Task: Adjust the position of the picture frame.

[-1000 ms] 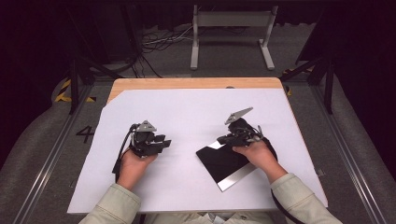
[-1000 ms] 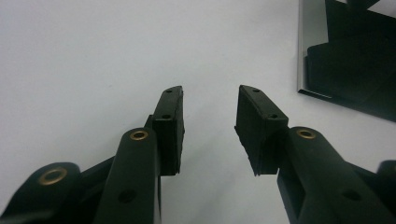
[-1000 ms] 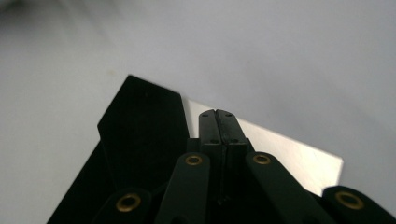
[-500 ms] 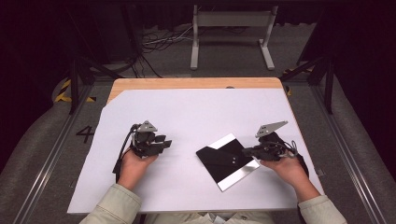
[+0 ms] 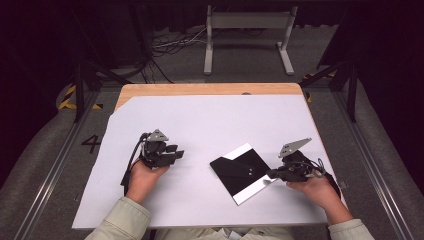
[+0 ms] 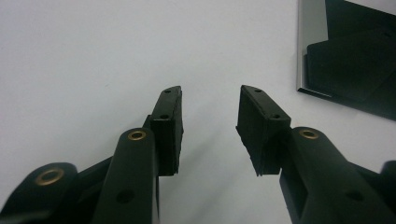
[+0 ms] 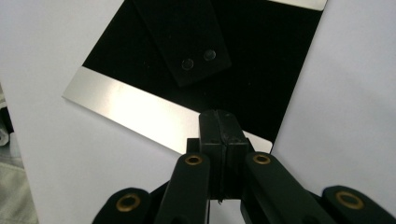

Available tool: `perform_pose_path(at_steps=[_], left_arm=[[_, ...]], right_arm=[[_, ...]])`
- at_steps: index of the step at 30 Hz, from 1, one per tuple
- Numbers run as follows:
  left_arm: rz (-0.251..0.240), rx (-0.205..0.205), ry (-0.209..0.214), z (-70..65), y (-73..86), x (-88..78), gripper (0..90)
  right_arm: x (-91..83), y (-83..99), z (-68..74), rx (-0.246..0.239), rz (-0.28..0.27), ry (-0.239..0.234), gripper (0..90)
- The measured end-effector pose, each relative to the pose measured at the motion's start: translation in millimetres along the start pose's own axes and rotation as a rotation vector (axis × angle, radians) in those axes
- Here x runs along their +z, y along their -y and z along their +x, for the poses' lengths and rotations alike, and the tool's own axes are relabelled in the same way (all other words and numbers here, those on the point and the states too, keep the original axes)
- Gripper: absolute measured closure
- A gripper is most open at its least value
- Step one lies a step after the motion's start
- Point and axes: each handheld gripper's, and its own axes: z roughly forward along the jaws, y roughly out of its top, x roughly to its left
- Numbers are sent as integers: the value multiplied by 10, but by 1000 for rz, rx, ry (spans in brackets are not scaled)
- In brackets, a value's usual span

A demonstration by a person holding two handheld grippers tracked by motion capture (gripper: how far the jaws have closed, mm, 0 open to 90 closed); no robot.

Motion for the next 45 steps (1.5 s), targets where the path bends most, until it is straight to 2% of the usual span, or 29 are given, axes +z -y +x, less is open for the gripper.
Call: perform_pose_path(at_steps=[12,16,19,25,31,38,39,40,42,45], left_arm=[[5,-2,-2,2,-1,5,606],[4,-2,-2,2,-1,4,604],[5,3,-4,6,-3,6,603],[13,3,0,-9,-6,20,601],[12,9,2,-18,-11,27,602],[11,6,5,-18,-12,27,606],[14,0,12,-23,-10,29,607],[16,2,14,-24,-11,34,609],[18,9,10,-27,-13,38,610],[14,9,14,-35,-11,29,613]], right_arm=[[29,104,36,-55,49,-32,900],[71,114,47,-78,77,-17,900],[77,117,46,-100,72,-28,900],[82,140,11,-109,40,-47,900],[96,112,9,-96,17,-2,900],[116,82,-67,-40,-37,40,900],[129,73,-66,-30,-61,99,900],[156,53,-91,-24,-80,107,900],[222,-15,-123,-3,-102,86,900],[280,-130,-84,-31,-71,119,900]])
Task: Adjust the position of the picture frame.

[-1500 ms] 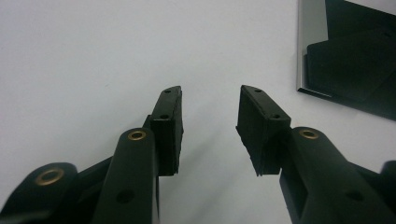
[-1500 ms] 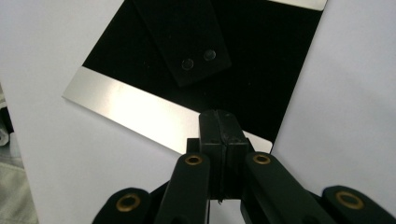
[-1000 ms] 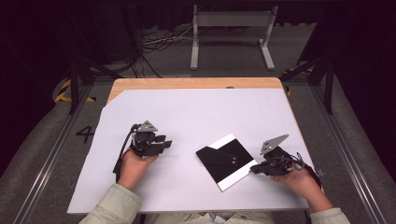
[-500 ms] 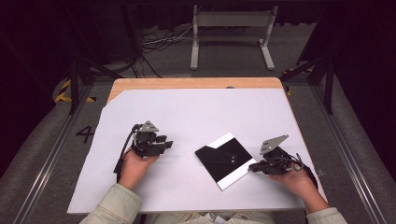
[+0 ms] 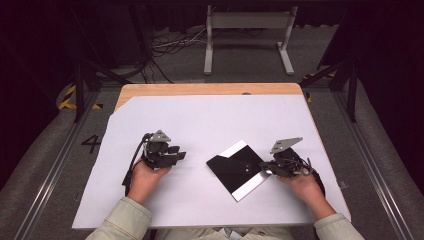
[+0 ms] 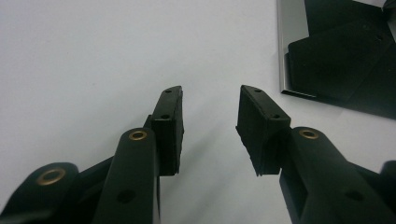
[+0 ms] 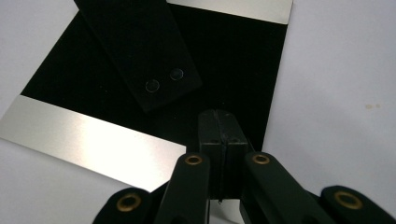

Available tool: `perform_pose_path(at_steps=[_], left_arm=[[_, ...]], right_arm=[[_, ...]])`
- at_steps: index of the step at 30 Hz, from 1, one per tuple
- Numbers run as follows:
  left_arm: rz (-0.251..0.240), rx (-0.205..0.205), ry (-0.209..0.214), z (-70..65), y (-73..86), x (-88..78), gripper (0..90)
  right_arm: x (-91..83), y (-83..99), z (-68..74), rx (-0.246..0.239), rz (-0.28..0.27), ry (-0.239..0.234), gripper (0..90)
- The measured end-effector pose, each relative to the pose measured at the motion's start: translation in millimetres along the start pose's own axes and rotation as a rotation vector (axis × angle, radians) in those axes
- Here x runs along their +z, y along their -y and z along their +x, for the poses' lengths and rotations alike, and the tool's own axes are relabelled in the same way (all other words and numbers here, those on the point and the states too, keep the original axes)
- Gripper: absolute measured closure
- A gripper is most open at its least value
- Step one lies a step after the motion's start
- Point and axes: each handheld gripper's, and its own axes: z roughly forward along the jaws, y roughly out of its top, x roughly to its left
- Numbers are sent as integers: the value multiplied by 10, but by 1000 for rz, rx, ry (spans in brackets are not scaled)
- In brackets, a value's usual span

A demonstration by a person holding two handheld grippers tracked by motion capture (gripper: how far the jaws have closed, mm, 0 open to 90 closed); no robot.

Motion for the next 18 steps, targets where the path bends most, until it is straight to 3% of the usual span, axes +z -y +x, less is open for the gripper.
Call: perform_pose_path(at_steps=[8,16,18], left_arm=[[1,-5,2,21,10,-19,611],[5,-5,6,-6,4,2,612],[4,0,5,4,3,4,614]], right_arm=[[-194,67,18,-26,32,10,900],[-197,157,63,-53,114,9,900],[-198,180,55,-42,102,4,900]])
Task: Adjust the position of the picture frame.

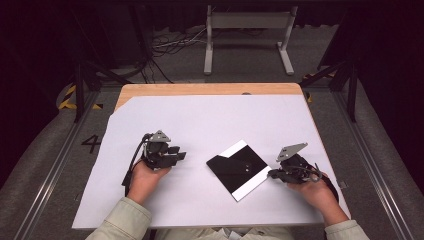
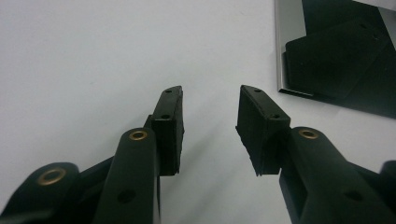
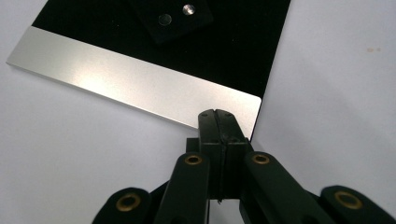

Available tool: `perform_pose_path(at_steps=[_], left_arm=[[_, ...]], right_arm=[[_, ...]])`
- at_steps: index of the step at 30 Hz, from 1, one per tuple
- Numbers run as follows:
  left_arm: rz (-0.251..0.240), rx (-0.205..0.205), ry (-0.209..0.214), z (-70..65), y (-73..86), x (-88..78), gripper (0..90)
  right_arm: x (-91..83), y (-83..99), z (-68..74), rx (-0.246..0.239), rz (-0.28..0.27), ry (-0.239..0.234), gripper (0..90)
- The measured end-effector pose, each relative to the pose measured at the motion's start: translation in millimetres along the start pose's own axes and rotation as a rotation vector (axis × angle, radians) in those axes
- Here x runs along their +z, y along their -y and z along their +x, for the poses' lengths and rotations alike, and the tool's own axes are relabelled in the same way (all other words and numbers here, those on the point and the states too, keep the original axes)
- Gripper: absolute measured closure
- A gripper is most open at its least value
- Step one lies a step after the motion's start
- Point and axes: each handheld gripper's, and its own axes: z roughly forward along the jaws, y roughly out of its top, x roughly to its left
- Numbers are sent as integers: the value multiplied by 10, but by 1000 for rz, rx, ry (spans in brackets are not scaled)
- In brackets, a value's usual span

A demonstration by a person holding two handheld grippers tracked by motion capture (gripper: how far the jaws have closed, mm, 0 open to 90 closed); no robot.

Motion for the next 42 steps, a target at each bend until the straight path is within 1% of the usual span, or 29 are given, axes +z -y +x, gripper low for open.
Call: perform_pose_path(at_steps=[3,4,7,8,10,11,12,14,15,16,19,22,24,25,26,28,31,34,35,36,39,41,42], left_arm=[[2,-6,7,-1,3,5,619],[6,-1,9,-1,0,3,619],[6,-4,14,-13,0,12,623],[9,1,13,-12,-3,21,626],[13,-1,19,-17,-3,25,631],[16,-3,22,-26,-3,37,633],[16,-3,22,-26,-3,37,636],[19,-5,29,-33,-3,44,640],[20,-3,30,-33,-3,45,643],[22,-5,33,-34,-2,44,648],[26,-8,38,-34,2,42,659],[31,-10,47,-38,7,40,666],[37,-2,53,-40,12,35,673],[43,-9,60,-54,22,30,681],[49,-8,67,-66,29,29,686],[50,3,68,-87,43,23,702],[53,4,70,-92,61,14,716],[59,-5,80,-86,74,19,735],[59,-5,80,-86,74,19,742],[69,5,85,-98,71,35,751],[75,13,84,-114,68,48,762],[71,16,80,-109,66,37,767],[66,12,78,-105,67,29,768]], right_arm=[[4,-10,-1,2,-7,8,900],[4,-10,-1,2,-7,8,900],[29,-18,-21,2,-29,14,900],[48,-23,-36,-3,-45,19,900],[69,-43,-31,-14,-53,40,900],[80,-57,-32,-12,-54,48,900],[80,-57,-32,-12,-54,48,900],[110,-89,-55,-3,-65,68,900],[126,-103,-67,7,-72,70,900],[152,-124,-97,22,-86,63,900],[177,-143,-117,31,-99,60,900],[230,-205,-145,39,-111,59,900],[270,-271,-152,37,-108,68,900],[307,-324,-156,43,-109,80,900],[323,-345,-162,41,-112,81,900],[366,-400,-171,44,-119,80,900],[407,-451,-182,43,-126,88,900],[472,-530,-207,62,-139,83,900],[472,-530,-207,62,-139,83,900],[514,-584,-205,69,-145,82,900],[579,-671,-171,65,-148,95,900],[601,-712,-156,48,-143,101,900],[605,-723,-152,40,-142,112,900]])
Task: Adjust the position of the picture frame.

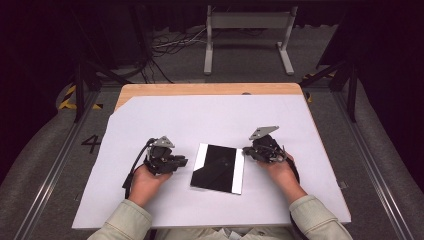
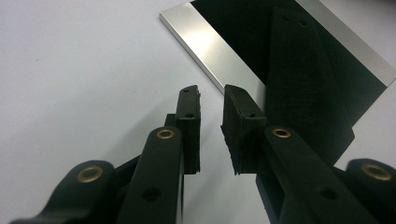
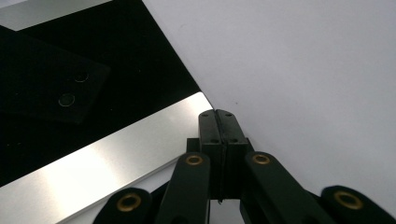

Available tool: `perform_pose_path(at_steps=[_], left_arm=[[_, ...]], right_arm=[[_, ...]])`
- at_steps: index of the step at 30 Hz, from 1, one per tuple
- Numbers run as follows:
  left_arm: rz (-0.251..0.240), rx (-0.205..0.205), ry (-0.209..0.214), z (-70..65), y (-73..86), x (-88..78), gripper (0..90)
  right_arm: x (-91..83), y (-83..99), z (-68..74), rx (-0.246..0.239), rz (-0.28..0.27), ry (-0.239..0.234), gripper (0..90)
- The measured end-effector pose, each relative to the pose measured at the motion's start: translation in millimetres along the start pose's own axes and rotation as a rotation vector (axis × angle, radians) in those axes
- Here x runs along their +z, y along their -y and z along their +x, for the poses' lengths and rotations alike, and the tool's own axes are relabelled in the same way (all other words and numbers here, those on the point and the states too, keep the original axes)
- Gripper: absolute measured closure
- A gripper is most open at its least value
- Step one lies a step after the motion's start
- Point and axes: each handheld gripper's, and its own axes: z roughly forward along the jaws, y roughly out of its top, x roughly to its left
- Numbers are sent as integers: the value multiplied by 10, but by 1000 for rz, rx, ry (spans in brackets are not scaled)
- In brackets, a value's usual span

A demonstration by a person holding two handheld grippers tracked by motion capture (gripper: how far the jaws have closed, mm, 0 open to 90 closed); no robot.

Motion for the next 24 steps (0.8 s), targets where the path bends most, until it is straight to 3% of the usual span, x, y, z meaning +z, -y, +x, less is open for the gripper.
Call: perform_pose_path(at_steps=[3,8,12,18,24], left_arm=[[-10,-3,-5,20,3,-16,768],[-29,-8,-14,33,3,-54,768],[-41,-12,-20,38,1,-79,765],[-47,-17,-23,50,2,-84,753],[-50,-27,-19,47,4,-96,745]], right_arm=[[-54,-2,37,-10,-20,-8,900],[-320,-28,248,-85,-55,-49,900],[-447,-9,425,-122,-65,-119,900],[-537,80,661,-177,-54,-220,900],[-560,165,867,-248,-20,-255,900]])
